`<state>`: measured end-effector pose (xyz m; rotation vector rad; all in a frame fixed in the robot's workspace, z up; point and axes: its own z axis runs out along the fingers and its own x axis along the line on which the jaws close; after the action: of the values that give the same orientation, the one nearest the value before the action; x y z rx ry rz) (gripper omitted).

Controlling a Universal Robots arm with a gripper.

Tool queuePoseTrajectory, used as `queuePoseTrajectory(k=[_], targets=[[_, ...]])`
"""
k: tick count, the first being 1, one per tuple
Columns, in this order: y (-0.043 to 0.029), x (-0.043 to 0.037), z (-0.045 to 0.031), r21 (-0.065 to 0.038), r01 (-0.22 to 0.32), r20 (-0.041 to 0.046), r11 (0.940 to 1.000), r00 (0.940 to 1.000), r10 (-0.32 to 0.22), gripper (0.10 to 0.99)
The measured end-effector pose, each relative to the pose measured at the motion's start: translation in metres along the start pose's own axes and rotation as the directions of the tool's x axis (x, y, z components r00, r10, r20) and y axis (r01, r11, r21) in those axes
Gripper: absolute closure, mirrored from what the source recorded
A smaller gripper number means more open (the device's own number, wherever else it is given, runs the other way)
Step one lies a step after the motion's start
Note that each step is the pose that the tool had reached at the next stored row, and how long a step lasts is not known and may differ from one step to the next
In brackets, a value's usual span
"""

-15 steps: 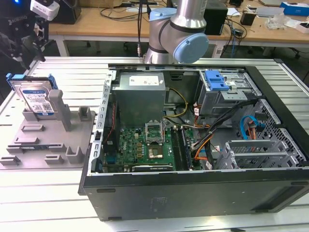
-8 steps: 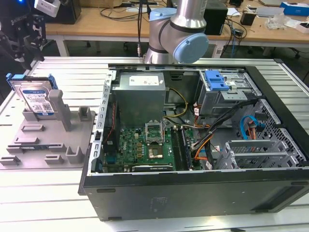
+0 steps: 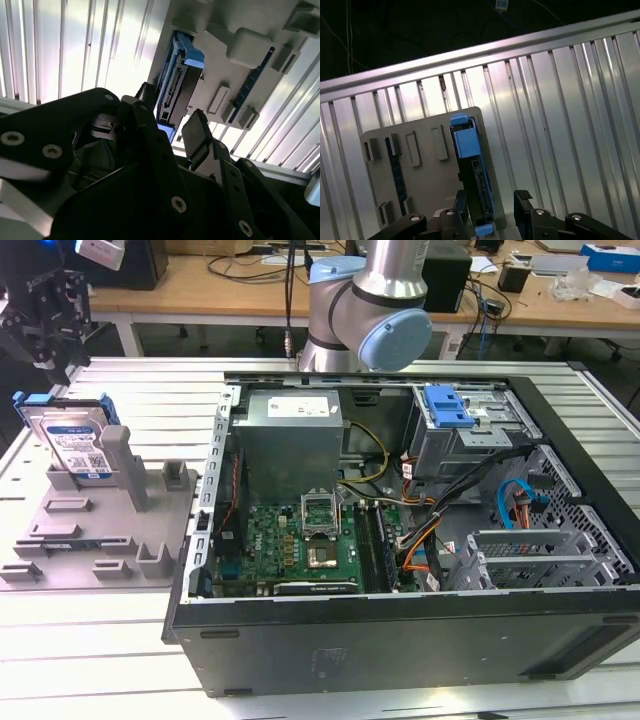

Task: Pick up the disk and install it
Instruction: 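Pick up the disk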

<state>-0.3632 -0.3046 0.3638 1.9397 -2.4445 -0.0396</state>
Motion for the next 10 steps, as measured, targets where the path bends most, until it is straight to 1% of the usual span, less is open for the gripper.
queuePoseTrajectory(k=[2,4,5,6,7,8,9,10], targets=[[0.0,0.0,0.0001,0.0,0.003,-0.0001,1.0,1.0,-0.003,0.588],[0.0,0.0,0.0002,0.001,0.054,-0.0037,0.9985,0.9985,-0.054,0.588],[0.0,0.0,0.0003,0.001,0.085,-0.0049,0.9964,0.9964,-0.085,0.588],[0.0,0.0,0.0004,0.001,0.102,-0.0056,0.9948,0.9948,-0.102,0.588],[0.0,0.0,0.0005,0.002,0.12,-0.0063,0.9927,0.9927,-0.12,0.588],[0.0,0.0,0.0007,0.002,0.152,-0.0075,0.9884,0.9884,-0.152,0.588],[0.0,0.0,0.0008,0.002,0.17,-0.0081,0.9855,0.9855,-0.17,0.588],[0.0,0.0,0.0009,0.002,0.193,-0.0091,0.9811,0.9811,-0.193,0.588]])
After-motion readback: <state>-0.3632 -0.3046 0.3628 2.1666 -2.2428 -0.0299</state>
